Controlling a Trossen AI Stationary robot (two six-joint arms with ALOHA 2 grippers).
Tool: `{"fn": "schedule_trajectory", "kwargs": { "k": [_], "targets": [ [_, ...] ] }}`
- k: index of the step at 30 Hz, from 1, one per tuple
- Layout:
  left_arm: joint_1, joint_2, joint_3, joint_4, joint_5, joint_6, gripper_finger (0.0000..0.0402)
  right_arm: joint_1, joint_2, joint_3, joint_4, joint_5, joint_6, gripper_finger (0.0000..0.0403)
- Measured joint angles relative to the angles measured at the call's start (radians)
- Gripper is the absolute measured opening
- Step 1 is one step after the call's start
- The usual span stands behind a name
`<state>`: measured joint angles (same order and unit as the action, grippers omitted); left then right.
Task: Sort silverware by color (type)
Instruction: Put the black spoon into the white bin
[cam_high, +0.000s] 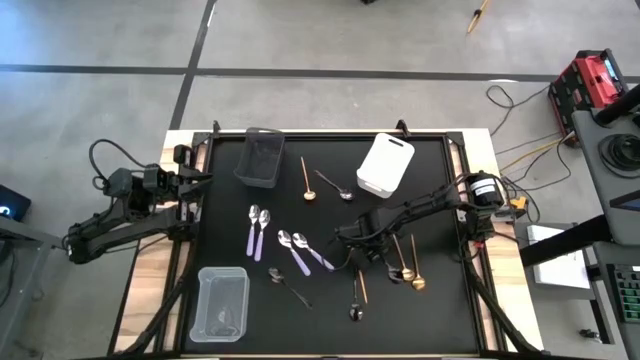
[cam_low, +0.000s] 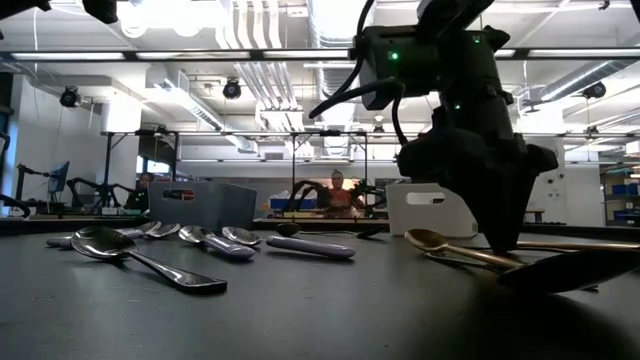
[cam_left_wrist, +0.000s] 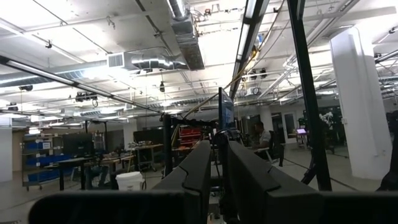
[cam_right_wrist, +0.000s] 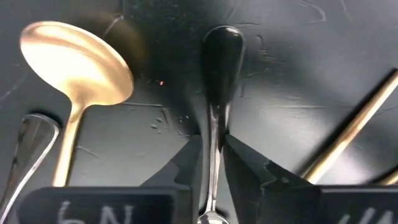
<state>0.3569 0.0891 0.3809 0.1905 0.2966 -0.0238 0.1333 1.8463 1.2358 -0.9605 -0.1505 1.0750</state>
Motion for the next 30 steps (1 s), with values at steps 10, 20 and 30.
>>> {"fn": "schedule_trajectory", "kwargs": {
  "k": [10, 20, 30],
  "targets": [
    [0.0, 0.0, 0.0, 0.0, 0.0, 0.0, 0.0039, -0.002, 0.002, 0.0, 0.01, 0.007, 0.097, 0.0012],
    [0.0, 0.0, 0.0, 0.0, 0.0, 0.0, 0.0039, -0.004, -0.045, -0.001, -0.002, 0.035, 0.113, 0.0007],
    [0.0, 0.0, 0.0, 0.0, -0.001, 0.0, 0.0039, -0.003, -0.079, 0.002, 0.002, 0.042, 0.119, 0.0007]
  ]
}}
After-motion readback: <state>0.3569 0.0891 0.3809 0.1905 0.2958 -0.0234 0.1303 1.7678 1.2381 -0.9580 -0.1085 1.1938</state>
